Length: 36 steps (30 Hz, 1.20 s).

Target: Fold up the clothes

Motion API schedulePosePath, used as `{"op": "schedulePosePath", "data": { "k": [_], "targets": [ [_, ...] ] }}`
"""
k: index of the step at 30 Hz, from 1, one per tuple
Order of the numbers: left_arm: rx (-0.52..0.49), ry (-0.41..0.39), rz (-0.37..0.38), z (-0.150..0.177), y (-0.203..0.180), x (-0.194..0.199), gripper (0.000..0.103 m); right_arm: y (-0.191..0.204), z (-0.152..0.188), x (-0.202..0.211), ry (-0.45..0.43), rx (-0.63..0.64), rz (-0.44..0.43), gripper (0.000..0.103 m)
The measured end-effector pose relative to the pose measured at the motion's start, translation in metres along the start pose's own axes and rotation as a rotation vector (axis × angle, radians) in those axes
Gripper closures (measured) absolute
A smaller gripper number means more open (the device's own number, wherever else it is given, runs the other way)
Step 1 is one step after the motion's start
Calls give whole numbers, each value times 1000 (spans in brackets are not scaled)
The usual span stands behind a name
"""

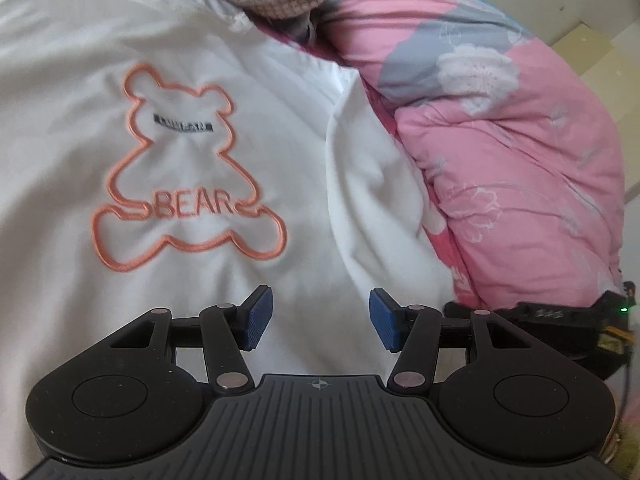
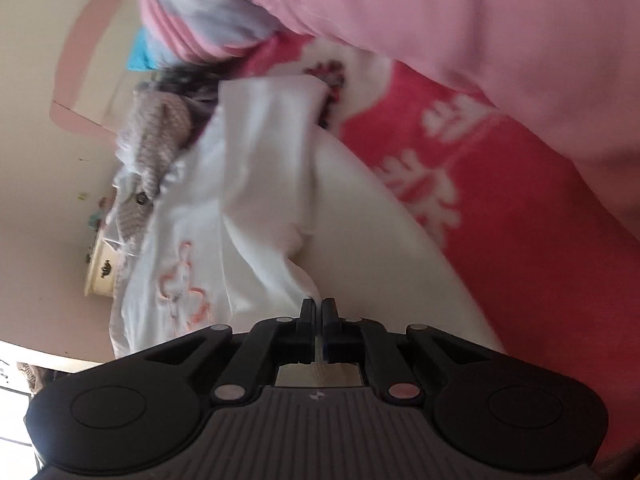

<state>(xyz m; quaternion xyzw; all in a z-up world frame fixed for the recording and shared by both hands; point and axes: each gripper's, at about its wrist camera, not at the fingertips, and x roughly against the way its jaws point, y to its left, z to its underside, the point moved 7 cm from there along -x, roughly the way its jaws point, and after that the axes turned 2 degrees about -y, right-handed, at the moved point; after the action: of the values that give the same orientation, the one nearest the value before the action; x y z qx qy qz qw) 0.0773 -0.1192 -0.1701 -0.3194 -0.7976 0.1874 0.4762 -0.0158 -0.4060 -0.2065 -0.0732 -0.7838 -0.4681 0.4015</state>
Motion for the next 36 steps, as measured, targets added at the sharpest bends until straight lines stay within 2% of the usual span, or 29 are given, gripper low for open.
{"op": "schedulePosePath", "data": {
  "k": [2, 4, 6, 7, 8, 9, 10, 12, 16, 20, 23, 27, 30, 33, 36],
  "targets": [
    [-10, 21, 18, 2, -3, -5, 49, -1, 2, -1, 13, 3, -2, 83],
    [-28, 39, 30, 5, -8, -9, 49, 4, 6, -5, 42, 27, -19, 65],
    [-45, 55, 40, 8, -12, -15, 49, 11, 12, -11, 82, 66, -36, 63],
    [-48, 60, 44, 9, -14, -17, 49, 15, 14, -11, 92, 88, -44, 64],
    [-52, 65, 49, 10, -16, -19, 49, 19, 16, -12, 97, 110, -53, 71],
    [-56, 70, 56, 11, -18, -21, 49, 23, 19, -12, 103, 133, -62, 89],
    [-59, 74, 59, 12, -19, -22, 49, 24, 19, -9, 93, 137, -66, 92],
    [-63, 81, 63, 14, -22, -24, 49, 15, 12, -2, 39, 60, -67, 93],
    [-78, 88, 91, 17, -27, -25, 49, -16, 4, -1, 47, -247, -168, 94],
    [-80, 103, 142, 22, -33, -28, 49, -7, 6, 3, 74, -345, -333, 94],
    [-5, 111, 193, 23, -30, -34, 49, 6, 2, 7, 90, -358, -394, 94],
    [218, 111, 301, 17, -16, -38, 49, 29, -8, 24, 91, -327, -465, 94],
    [346, 66, 391, 9, -7, -30, 49, 43, -14, 33, 96, -330, -511, 94],
    [423, 37, 460, 0, -3, -26, 44, 52, -15, 37, 100, -321, -523, 94],
    [450, 27, 486, -4, -4, -27, 38, 54, -12, 38, 105, -329, -521, 94]
  ]
}}
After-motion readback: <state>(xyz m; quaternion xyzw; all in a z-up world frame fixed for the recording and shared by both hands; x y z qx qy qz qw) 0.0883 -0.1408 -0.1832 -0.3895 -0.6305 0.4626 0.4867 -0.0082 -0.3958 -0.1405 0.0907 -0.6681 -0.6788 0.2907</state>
